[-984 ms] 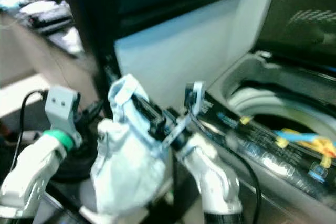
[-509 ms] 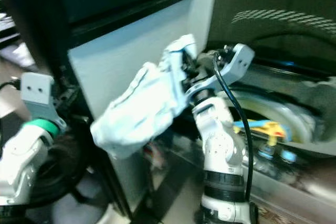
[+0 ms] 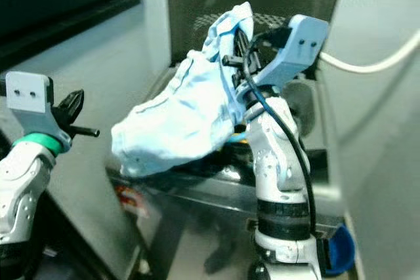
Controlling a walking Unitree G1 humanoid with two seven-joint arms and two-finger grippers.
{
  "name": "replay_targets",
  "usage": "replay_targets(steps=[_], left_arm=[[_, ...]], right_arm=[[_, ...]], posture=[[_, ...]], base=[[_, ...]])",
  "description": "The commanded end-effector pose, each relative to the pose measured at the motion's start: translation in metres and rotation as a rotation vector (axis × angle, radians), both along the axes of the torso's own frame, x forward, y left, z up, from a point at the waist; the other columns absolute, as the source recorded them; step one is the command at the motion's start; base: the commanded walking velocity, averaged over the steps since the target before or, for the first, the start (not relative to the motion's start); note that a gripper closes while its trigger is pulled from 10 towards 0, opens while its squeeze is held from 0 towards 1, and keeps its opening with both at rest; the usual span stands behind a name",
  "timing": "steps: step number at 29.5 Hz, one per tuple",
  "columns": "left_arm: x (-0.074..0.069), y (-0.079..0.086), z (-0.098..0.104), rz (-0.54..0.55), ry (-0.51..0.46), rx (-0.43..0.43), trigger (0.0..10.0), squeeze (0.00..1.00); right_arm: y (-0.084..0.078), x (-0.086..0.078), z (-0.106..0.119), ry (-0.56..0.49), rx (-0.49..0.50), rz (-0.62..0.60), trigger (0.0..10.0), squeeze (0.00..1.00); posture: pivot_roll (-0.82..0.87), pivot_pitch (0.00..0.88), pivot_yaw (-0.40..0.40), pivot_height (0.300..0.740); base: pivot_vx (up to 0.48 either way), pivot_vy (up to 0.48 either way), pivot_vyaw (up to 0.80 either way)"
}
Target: Clothes washing
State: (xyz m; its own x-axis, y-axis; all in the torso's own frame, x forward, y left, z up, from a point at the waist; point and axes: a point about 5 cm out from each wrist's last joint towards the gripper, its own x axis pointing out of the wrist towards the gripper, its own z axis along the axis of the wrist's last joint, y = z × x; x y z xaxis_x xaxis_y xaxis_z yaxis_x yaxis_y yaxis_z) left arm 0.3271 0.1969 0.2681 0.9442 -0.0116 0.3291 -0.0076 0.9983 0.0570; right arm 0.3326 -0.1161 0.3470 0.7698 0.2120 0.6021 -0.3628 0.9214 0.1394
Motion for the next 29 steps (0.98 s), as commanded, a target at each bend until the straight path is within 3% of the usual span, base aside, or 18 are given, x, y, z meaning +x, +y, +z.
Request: replay_targets(steps=[1, 15, 23, 29], left_arm=[[-0.002, 0.003, -0.001, 0.020, 0.010, 0.010, 10.0, 0.00], [-0.004, 0.001, -0.001, 0.024, -0.001, -0.008, 10.0, 0.00], [-0.005, 0.001, 0.000, 0.022, -0.005, -0.018, 10.0, 0.00], [-0.006, 0.001, 0.000, 0.017, -0.011, -0.034, 10.0, 0.00]], right_arm=[[0.003, 0.001, -0.004, 0.005, -0.028, -0.008, 10.0, 0.00], [0.017, 0.003, -0.009, 0.006, -0.134, -0.010, 10.0, 0.00], [0.017, 0.003, -0.009, 0.002, -0.126, -0.021, 10.0, 0.00], [0.020, 0.001, -0.009, -0.012, -0.135, -0.020, 10.0, 0.00]], posture=[[0.03, 0.011, 0.141, 0.740], [0.03, 0.017, 0.121, 0.740], [0.02, 0.019, 0.117, 0.740], [0.02, 0.019, 0.116, 0.740]], base=[[0.000, 0.000, -0.80], [0.000, 0.000, -0.80], [0.000, 0.000, -0.80], [0.000, 0.480, 0.00]])
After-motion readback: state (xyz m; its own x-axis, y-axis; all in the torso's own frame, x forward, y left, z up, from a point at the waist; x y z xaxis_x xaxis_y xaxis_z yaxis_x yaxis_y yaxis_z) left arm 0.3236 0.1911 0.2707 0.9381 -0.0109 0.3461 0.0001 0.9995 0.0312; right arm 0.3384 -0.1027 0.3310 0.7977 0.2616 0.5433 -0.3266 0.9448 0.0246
